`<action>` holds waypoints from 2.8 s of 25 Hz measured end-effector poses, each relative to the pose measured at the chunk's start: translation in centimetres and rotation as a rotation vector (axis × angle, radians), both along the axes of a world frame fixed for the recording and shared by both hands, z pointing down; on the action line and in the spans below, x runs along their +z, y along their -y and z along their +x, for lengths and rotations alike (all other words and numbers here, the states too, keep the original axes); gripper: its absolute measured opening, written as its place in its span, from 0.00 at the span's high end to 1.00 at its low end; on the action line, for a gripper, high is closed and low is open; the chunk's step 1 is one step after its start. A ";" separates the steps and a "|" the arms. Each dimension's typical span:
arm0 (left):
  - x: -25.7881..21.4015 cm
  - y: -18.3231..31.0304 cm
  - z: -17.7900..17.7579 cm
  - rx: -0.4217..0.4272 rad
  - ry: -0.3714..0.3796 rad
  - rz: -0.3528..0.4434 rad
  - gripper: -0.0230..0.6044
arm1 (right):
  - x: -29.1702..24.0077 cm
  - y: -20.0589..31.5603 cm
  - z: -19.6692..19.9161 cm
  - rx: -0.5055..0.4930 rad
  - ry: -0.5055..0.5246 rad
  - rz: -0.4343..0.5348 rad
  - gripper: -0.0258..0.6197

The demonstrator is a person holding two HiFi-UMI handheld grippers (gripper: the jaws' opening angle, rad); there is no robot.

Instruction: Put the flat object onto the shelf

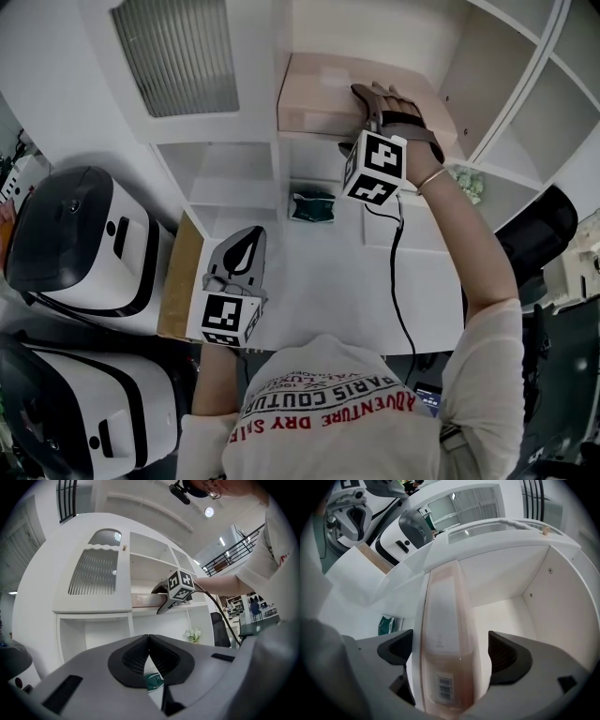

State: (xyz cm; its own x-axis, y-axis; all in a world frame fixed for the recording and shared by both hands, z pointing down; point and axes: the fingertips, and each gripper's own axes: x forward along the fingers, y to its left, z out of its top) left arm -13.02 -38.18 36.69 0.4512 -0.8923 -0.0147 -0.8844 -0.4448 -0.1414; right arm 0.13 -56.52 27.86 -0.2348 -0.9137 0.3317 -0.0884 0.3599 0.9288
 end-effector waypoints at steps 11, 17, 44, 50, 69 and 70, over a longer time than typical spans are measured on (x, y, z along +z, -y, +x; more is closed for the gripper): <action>-0.1 -2.5 0.7 0.038 -0.007 0.004 0.94 | -2.4 -5.1 1.8 0.083 0.226 -0.015 0.54; 0.3 -4.1 1.1 0.063 -0.008 -0.004 0.94 | -2.2 -8.1 2.4 0.100 0.350 -0.054 0.92; 1.0 -5.3 2.2 0.087 0.000 -0.030 0.94 | 11.1 -21.8 7.1 0.066 1.227 -0.203 0.92; 0.8 -4.6 2.8 0.092 0.000 -0.023 0.94 | 11.0 -21.0 9.1 0.090 1.244 -0.182 0.92; 1.1 -3.5 4.6 0.103 -0.003 -0.039 0.94 | 11.6 -20.6 8.4 0.044 1.245 -0.245 0.92; 1.0 -3.5 4.7 0.104 -0.004 -0.035 0.94 | 11.6 -20.6 8.2 0.036 1.256 -0.255 0.92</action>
